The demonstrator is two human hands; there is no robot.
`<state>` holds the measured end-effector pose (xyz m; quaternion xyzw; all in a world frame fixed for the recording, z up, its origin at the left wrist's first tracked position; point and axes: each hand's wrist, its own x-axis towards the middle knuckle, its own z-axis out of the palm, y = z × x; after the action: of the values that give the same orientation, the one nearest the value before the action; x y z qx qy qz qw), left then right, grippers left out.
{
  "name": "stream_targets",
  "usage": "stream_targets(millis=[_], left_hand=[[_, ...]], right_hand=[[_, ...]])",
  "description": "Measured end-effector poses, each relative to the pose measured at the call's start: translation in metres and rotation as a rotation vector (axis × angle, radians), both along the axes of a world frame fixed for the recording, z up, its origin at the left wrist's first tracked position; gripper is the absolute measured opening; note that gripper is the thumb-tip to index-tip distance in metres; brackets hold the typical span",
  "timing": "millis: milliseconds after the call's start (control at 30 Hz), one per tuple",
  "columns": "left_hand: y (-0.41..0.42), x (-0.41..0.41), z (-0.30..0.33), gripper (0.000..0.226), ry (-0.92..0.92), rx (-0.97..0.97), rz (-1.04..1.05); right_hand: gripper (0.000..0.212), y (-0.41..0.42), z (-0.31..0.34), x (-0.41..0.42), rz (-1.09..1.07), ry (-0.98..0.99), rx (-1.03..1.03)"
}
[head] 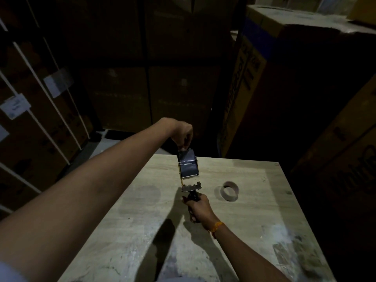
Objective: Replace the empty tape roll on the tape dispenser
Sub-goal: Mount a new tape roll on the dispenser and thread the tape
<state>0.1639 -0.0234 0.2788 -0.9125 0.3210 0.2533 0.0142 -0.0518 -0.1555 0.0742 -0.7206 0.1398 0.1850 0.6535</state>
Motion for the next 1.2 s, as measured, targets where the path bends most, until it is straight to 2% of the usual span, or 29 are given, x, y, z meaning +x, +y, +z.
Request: stream_targets(millis=[333,467,567,733,900,1033,1200], left_hand=[[0.006,-0.001,0.003,0.018,0.099,-0.093,0.030],[0.009,0.000,0.008,0.019,0.140,-0.141,0.035],[0.010,-0.002,0.012,0.019,0.228,-0.224,0.046],[0.006,-0.003,0.023,0.018,0.371,-0.344,0.102],[0.004,-0.003,0.028,0.017,0.461,-0.457,0.221],[0.004,-0.002,0.028,0.011,0.536,-0.491,0.276],[0.002,0.000,0.024,0.030,0.479,-0.431,0.219]], right_hand=[[0.043,-0.007,-0.002,-0.008,0.038,-0.163,0.105],[0.065,-0.009,-0.006,-0.007,-0.007,-0.202,0.106],[0.056,-0.010,-0.009,-0.007,-0.018,-0.241,0.102],[0.056,-0.012,-0.009,-0.006,-0.073,-0.313,0.140],[0.059,-0.015,-0.007,0.000,-0.068,-0.401,0.040],[0.051,-0.018,-0.008,0.003,-0.060,-0.350,0.035],[0.038,-0.018,-0.011,0.010,-0.044,-0.259,0.036]])
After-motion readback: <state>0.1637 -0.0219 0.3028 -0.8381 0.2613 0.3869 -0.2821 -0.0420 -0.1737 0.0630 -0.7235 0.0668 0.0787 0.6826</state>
